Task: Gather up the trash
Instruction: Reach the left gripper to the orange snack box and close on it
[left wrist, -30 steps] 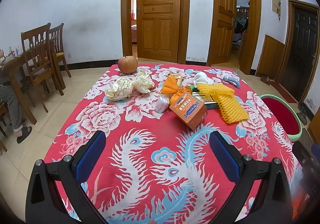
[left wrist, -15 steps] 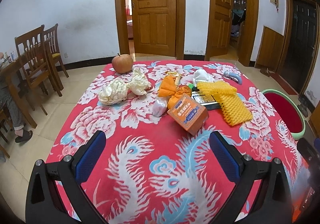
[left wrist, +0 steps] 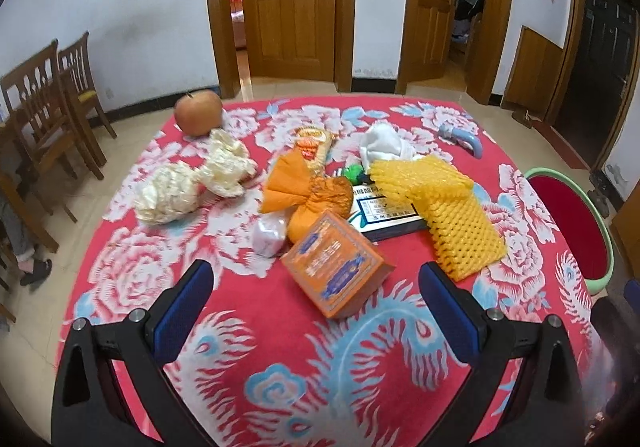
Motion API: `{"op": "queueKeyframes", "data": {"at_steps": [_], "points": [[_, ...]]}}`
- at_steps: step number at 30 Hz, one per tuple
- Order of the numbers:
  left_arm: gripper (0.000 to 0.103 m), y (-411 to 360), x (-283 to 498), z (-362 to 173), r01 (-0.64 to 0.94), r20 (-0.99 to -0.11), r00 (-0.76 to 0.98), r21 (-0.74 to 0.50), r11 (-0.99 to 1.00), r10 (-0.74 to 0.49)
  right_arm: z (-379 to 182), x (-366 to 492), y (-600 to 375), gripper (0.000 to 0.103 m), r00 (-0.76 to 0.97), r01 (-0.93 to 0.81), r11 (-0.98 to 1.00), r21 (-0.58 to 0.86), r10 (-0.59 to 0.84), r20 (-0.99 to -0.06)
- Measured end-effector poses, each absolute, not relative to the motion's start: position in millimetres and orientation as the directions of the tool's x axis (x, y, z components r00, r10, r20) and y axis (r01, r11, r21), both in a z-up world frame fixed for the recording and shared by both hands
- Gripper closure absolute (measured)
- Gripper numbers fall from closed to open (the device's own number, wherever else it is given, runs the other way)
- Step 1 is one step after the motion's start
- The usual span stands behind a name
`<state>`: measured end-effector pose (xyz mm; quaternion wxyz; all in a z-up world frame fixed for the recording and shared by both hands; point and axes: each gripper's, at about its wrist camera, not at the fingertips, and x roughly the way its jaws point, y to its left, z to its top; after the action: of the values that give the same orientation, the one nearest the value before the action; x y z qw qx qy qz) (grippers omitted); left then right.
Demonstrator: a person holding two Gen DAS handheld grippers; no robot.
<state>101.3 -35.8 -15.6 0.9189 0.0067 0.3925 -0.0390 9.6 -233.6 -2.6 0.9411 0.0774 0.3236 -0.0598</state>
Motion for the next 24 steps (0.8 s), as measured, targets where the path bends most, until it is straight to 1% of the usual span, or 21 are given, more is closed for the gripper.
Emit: {"op": "queueKeyframes", "data": {"at_steps": [4,8,10,11,12,16,24], "points": [[0.006,-39.9,114.8,-23.4,0.079,-0.746,0.659,-0.06,0.995,-0.097,-5.5,20.6,-238.3,0.0,0.777,0.145,0.983,0.112,-0.043,-0.628],[0.016,-39.2,122.3,-26.6,0.066,-0.753,0.645,-0.118,0.991,-0.133,-9.2,31.7,-243.2,0.0,0.765,0.123,0.983,0.135,-0.007,-0.644],[0.024,-38.9,125.7,-29.8,0.055,-0.76,0.633,-0.146,0.988,-0.148,-12.1,37.1,-245.2,0.0,0.76,0.106,0.983,0.147,0.015,-0.65],[0.036,-38.8,126.4,-31.0,0.05,-0.763,0.629,-0.15,0.987,-0.148,-13.2,40.5,-245.1,0.0,0.754,0.098,0.984,0.148,0.024,-0.656],[0.038,-38.6,127.3,-31.9,0.048,-0.764,0.628,-0.151,0.987,-0.148,-14.3,43.9,-244.9,0.0,0.748,0.089,0.985,0.149,0.033,-0.663],[0.041,-34.5,122.9,-29.4,0.048,-0.754,0.636,-0.173,0.984,-0.164,-17.2,54.1,-240.0,0.0,0.728,0.051,0.99,0.133,0.054,-0.684],[0.041,-19.0,108.0,-17.1,0.089,-0.731,0.665,-0.125,0.988,-0.152,-19.0,60.5,-222.1,0.0,0.709,0.038,0.991,0.127,0.063,-0.702]]}}
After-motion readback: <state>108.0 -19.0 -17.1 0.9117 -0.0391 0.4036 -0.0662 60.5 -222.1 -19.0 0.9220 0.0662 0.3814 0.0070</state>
